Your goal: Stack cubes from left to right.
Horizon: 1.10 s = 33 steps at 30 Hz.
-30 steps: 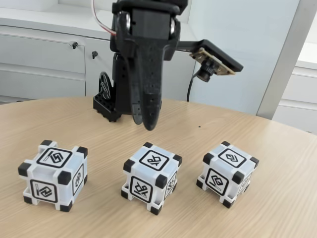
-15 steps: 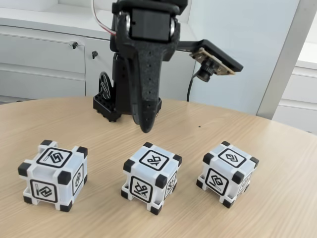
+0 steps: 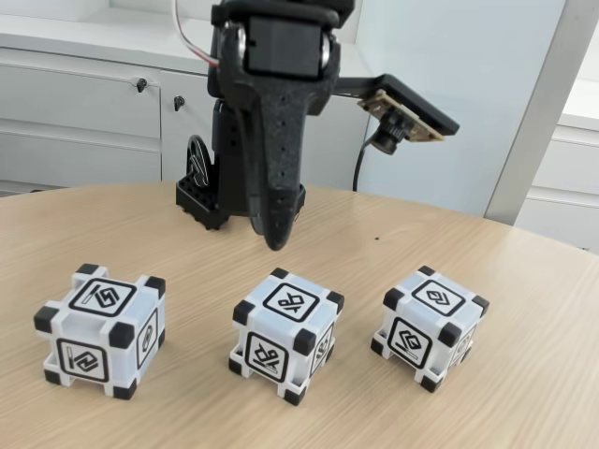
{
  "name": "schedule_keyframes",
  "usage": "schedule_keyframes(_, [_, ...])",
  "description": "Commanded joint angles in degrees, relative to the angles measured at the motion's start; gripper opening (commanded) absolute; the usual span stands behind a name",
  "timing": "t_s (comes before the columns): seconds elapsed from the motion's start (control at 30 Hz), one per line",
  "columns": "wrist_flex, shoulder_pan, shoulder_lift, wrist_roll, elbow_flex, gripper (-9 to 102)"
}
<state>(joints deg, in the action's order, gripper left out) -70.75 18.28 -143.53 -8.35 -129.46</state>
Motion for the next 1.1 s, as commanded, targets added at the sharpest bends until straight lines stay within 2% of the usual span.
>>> schedule_keyframes(0.0, [-0.35, 0.44, -1.23, 0.97, 0.35, 23])
schedule_keyframes(0.1, [-2.64, 0.26, -1.32, 1.58, 0.88, 24])
schedule_keyframes(0.27, [-13.62, -0.53, -5.1, 2.11, 1.58, 25])
schedule_keyframes(0.33, [-15.64, -0.62, -7.12, 0.97, 1.93, 26])
schedule_keyframes(0.67, [-16.0, -1.76, -7.73, -1.58, 10.81, 31])
schedule_keyframes(0.93, [-17.05, -17.4, -2.2, 1.23, 24.43, 31])
schedule_keyframes(1.07, [-17.05, -20.21, 2.99, 2.55, 26.1, 32])
